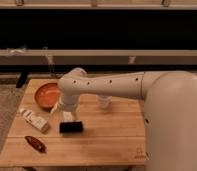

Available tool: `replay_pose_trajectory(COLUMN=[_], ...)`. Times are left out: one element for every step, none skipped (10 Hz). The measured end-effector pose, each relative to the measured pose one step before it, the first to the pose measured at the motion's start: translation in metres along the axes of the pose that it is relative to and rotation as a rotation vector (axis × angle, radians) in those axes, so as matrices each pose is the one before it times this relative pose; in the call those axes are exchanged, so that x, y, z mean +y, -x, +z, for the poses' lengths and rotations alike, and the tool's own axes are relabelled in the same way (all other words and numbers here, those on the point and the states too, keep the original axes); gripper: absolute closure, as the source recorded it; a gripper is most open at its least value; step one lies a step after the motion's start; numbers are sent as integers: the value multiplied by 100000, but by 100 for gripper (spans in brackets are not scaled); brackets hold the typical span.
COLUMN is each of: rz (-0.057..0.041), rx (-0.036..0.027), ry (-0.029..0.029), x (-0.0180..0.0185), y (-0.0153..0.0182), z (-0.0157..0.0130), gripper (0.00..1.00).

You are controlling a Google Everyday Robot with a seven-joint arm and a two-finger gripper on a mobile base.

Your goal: Knock the eraser over

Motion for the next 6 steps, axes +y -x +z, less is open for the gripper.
replay_pose_trajectory(rz=[-193,-259,-217,-493,222,18], rx=[-198,458,1169,2687,1206,7], ry=[-950,-564,460,744,401,-47], x=[-153,-185,272,409,388,-43], y=[-97,-157,-318,-695,-361,-5], z=[58,9,-160,-554,-282,-8], gripper=[20,20,20,20,20,20])
